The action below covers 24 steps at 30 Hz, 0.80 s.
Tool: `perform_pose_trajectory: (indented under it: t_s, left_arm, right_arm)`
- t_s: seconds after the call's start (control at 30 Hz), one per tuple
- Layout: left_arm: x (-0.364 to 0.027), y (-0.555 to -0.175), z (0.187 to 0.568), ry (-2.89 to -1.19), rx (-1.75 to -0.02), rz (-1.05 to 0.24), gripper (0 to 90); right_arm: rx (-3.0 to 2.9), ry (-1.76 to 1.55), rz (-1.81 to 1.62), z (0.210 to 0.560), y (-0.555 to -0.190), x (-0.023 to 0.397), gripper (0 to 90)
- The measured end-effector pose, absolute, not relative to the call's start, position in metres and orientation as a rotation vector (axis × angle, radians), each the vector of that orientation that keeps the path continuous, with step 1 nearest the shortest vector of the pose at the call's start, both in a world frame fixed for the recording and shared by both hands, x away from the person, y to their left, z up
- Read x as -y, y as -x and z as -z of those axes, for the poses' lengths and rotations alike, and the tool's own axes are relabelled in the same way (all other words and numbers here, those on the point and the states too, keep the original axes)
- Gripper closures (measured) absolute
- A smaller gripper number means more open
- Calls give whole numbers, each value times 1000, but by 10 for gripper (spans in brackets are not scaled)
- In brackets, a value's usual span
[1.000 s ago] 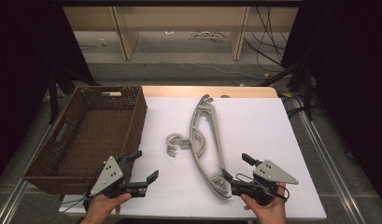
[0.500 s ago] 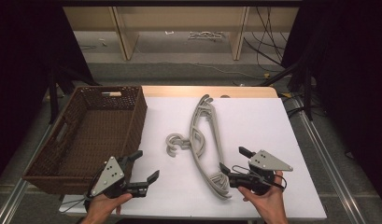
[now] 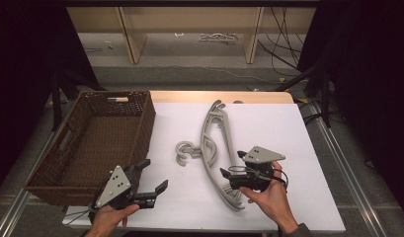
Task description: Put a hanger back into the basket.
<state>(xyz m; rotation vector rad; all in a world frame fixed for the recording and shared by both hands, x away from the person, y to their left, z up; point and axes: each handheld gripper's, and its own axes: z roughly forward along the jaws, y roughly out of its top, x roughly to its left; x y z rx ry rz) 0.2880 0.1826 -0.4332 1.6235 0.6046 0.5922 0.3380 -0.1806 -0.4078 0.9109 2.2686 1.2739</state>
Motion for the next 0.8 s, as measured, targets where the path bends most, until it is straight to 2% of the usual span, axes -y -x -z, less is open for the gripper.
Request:
perform_pose_trajectory:
  t_s: [0.57,0.8]
  left_arm:
    - [-181,-287,433,-1630,-593,-597,160]
    - [-180,-287,433,-1628,-591,-593,160]
  right_arm:
    - [-2466,-915,-1067,418,-369,146,257]
    - [-2547,-933,-972,427,-379,131,305]
